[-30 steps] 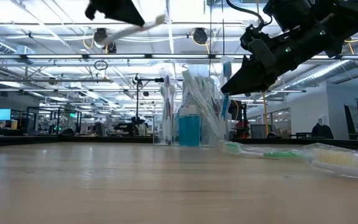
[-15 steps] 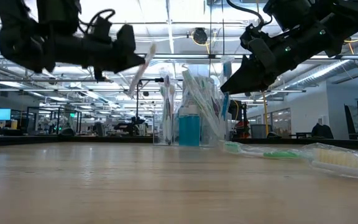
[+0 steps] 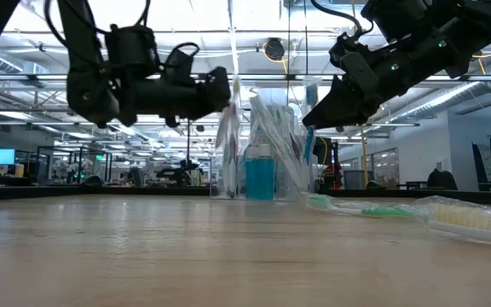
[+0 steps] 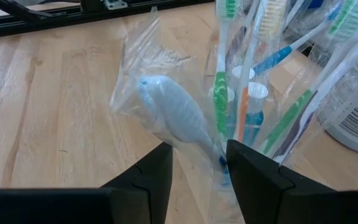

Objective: Pick & Place toothbrushing station
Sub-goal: Put the orange toothbrush into the transparent organizer

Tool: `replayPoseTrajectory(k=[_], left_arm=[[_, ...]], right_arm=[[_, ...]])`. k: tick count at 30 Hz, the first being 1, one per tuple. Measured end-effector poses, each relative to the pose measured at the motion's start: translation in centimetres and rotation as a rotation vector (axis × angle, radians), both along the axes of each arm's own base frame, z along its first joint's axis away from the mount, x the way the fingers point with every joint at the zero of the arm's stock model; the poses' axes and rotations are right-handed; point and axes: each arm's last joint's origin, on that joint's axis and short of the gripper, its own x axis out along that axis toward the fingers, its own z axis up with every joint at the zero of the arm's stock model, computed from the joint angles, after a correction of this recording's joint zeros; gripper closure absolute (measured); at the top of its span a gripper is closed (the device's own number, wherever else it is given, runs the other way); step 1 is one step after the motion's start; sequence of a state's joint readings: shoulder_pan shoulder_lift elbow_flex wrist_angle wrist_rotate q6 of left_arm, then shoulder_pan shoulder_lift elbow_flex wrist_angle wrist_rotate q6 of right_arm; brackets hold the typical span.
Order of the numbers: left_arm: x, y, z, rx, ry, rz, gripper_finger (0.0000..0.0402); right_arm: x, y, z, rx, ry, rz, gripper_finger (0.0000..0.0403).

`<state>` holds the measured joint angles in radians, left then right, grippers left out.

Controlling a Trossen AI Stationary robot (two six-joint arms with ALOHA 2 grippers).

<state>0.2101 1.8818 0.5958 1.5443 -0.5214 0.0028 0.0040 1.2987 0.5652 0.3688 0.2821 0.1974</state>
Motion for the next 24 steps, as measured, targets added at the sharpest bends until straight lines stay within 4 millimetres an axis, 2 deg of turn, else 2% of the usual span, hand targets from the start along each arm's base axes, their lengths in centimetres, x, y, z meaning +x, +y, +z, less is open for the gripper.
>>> replayPoseTrajectory(k=[7,11,16,24], left_arm=[[0.7,1.8,-0.4,0.028,0.031,0.039,0.0399],[1.0,2.2,-1.4,-0.031,0.110,0.020,0.0392],[1.2,1.7,-3.0,-0.086,0.262,0.000,0.0399],[1.6,-0.1,-3.0,-0.030,0.309,0.013,0.0396]], right_arm=[[0.0,-0.1,0.0,-0.005,0.001,-0.001,0.0261],[0.0,-0.1,0.0,-0.033,0.010,0.012,0.0261],[0.0,-0.1,0.0,-0.059,0.018,0.024,0.0261],[0.0,-0.1,0.0,-0.060,0.018,0.024,0.0261]])
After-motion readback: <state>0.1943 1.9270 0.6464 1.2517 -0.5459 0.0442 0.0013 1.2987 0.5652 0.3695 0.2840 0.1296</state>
